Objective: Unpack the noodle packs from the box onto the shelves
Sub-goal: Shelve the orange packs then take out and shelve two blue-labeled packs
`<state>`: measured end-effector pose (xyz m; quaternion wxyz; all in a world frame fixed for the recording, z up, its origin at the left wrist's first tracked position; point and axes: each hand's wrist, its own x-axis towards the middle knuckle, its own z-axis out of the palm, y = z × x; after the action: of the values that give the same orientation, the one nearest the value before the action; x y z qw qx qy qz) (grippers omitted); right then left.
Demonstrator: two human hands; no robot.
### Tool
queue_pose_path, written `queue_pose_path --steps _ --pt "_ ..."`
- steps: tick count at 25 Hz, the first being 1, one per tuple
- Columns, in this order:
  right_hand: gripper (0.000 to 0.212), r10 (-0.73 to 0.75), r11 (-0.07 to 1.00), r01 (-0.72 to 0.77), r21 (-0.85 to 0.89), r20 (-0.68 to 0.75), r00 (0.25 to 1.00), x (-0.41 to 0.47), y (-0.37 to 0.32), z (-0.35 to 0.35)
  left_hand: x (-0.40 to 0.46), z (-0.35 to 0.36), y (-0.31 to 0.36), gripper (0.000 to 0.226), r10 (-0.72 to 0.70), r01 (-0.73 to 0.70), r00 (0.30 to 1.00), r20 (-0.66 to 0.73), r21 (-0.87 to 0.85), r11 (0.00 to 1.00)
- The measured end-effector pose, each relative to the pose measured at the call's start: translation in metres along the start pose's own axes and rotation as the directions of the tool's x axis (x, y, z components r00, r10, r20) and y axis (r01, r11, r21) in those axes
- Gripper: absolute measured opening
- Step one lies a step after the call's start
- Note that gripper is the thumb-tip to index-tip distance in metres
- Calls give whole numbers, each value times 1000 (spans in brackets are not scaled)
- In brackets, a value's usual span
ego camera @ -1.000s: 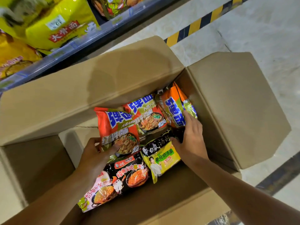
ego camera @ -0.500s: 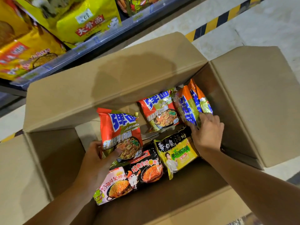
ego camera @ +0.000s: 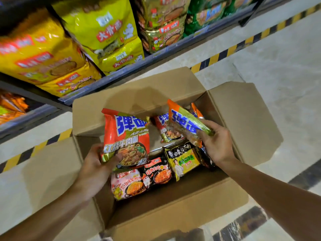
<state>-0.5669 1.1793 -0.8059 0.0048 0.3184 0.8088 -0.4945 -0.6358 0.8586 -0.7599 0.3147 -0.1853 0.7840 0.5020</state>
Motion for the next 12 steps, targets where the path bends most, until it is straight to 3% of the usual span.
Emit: queue_pose_path --steps 6,12 --pt "36 14 968 -24 250 40 999 -63 -145 -41 -84 -75 79 41 118 -121 992 -49 -62 991" --pt "40 51 929 -82 361 93 994 -150 -317 -91 -197 -186 156 41 173 -176 984 -45 -58 983"
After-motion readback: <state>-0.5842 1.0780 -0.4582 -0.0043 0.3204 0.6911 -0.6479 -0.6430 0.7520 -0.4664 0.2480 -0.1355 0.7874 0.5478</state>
